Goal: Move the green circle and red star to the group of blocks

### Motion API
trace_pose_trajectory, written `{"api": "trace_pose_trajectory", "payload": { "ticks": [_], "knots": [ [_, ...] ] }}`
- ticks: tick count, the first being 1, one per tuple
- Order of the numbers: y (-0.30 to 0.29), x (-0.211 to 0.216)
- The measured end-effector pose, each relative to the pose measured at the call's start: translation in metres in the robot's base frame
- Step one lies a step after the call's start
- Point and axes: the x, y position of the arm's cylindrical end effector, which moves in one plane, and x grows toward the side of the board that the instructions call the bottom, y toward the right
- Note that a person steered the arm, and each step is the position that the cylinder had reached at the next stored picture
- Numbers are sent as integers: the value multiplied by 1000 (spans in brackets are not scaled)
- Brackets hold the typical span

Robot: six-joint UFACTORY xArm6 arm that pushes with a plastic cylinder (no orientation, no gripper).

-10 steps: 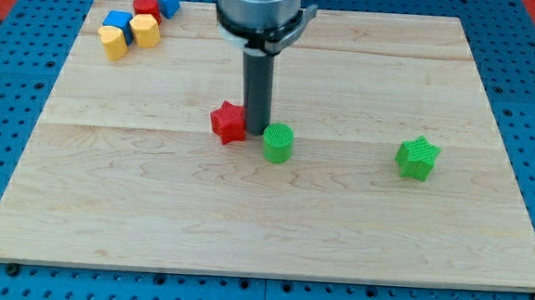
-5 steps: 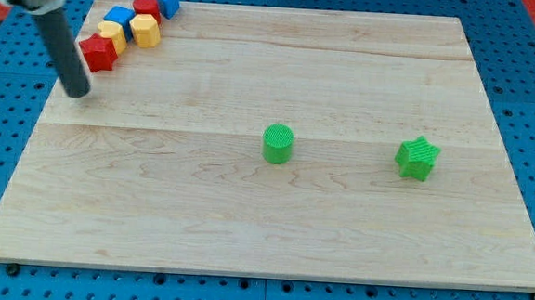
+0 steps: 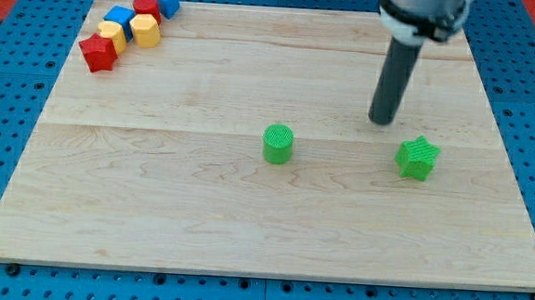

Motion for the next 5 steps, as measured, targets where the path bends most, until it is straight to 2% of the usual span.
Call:
{"api": "trace_pose_trajectory", "payload": {
  "ticks": [1, 2, 3, 4, 5],
  "knots": [
    [-25, 35],
    [-133, 59],
    [-164, 52],
    [-145, 59],
    [-166, 32]
  ]
}}
